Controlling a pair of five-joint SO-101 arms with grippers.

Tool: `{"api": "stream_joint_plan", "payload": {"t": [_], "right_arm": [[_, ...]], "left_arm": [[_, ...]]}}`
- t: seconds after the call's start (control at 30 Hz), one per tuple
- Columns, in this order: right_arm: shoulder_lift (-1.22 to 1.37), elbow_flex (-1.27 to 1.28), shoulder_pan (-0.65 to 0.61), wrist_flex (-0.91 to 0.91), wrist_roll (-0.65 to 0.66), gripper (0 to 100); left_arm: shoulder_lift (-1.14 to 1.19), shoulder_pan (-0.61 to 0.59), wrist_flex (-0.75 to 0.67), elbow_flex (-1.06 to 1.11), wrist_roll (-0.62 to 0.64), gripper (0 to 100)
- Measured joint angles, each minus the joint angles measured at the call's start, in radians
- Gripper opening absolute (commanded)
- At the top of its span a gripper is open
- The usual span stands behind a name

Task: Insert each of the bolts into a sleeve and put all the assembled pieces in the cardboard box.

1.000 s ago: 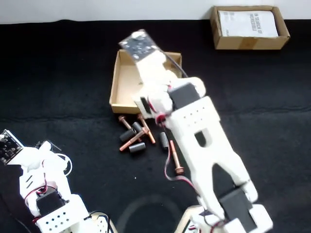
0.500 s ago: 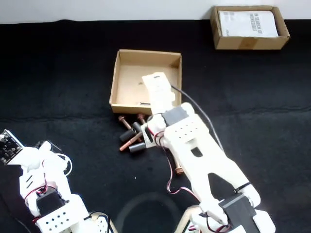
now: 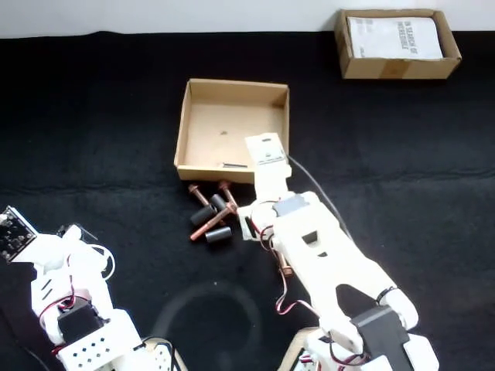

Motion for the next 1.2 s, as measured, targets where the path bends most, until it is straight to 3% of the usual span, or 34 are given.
{"api": "stream_joint_plan", "payload": {"t": [0.37,0.5,0.8,0.93,1.2], "right_arm": [[0.204,-0.100,0.000,-0.006,0.008,16.4],[0.264,-0.115,0.005,-0.021,0.008,0.7],[0.307,-0.152,0.044,-0.029,0.029,0.8],[0.313,-0.267,0.080,0.072,0.104,0.8],[0.299,-0.658,0.146,0.399,0.120,0.8]], "left_arm": [[0.000,0.000,0.000,0.000,0.000,1],[0.000,0.000,0.000,0.000,0.000,1],[0.000,0.000,0.000,0.000,0.000,1],[0.000,0.000,0.000,0.000,0.000,1],[0.000,0.000,0.000,0.000,0.000,1]]}}
